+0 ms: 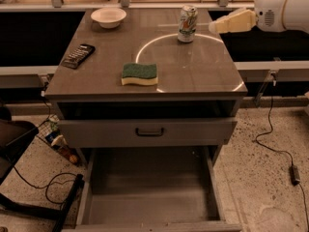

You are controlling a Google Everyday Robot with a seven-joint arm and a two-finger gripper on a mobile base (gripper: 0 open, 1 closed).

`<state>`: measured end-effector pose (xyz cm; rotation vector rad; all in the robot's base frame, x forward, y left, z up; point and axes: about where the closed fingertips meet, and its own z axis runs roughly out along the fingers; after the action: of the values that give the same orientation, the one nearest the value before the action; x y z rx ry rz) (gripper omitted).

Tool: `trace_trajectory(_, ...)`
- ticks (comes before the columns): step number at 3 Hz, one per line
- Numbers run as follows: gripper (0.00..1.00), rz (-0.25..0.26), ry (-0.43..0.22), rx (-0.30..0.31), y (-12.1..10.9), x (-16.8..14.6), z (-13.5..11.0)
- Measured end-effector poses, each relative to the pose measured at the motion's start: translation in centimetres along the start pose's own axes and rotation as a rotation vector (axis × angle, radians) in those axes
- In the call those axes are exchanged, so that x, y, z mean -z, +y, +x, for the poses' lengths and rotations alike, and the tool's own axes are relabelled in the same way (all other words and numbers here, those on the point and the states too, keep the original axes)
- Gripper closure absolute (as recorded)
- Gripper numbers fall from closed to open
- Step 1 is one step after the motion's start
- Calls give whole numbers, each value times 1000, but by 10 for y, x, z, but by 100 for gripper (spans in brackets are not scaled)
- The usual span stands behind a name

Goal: Move 7up can near rxbar chocolate

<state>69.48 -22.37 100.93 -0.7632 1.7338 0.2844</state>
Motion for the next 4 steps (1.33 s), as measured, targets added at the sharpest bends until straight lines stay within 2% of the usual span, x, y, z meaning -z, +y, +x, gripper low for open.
trace_trajectory(1,0,114,-35,-79,-9,-16,-9)
trace_trajectory(2,0,182,-80,-114,-24,-16,-19)
trace_trajectory(3,0,183,-81,-112,-24,-16,-19)
trace_trajectory(4,0,165,-115,-127,-25,-43,-14)
